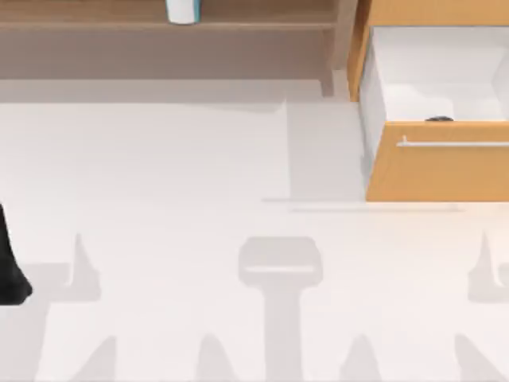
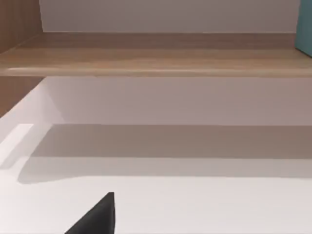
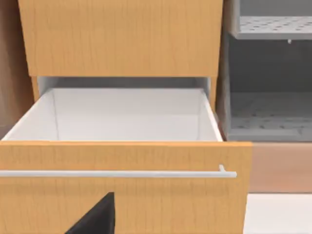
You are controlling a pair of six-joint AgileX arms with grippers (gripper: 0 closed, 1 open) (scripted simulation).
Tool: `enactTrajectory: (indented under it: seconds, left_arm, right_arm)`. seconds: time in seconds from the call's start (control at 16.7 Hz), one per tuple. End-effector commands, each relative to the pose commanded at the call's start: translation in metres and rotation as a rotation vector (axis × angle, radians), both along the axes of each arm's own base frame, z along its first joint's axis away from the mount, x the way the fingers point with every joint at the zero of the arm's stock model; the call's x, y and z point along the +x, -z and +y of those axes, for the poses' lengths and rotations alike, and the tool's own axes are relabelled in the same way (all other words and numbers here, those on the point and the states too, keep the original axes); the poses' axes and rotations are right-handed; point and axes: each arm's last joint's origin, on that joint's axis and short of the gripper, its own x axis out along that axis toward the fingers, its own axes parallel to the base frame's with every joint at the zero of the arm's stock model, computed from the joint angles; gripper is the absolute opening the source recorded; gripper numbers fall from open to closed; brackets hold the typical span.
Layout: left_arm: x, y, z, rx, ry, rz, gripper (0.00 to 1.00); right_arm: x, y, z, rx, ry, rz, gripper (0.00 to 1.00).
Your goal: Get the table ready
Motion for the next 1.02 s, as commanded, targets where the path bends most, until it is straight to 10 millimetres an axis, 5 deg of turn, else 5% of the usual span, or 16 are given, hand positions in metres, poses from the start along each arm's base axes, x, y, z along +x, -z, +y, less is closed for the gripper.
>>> enactTrajectory:
  seconds: [0.3,0.6,0.78,1.02]
  left_arm:
    - [0.0,0.0,0.0,0.0,0.0,0.0,1.0]
    - [0.0,0.0,0.0,0.0,0.0,0.0,1.0]
    - [0.0,0.0,0.0,0.0,0.0,0.0,1.0]
    - [0.0,0.0,0.0,0.0,0.0,0.0,1.0]
  right_arm:
    - [0.0,-0.012,0.0,-0.007,-0.003,0.04,1.0]
    - [0.016,-0.072,0.004,-0.038,-0.038,0.23,1.0]
    - [0.053,-0.117,0.01,-0.064,-0.074,0.414,1.0]
    - [0.141,-0.152,0.022,-0.103,-0.125,0.701,1.0]
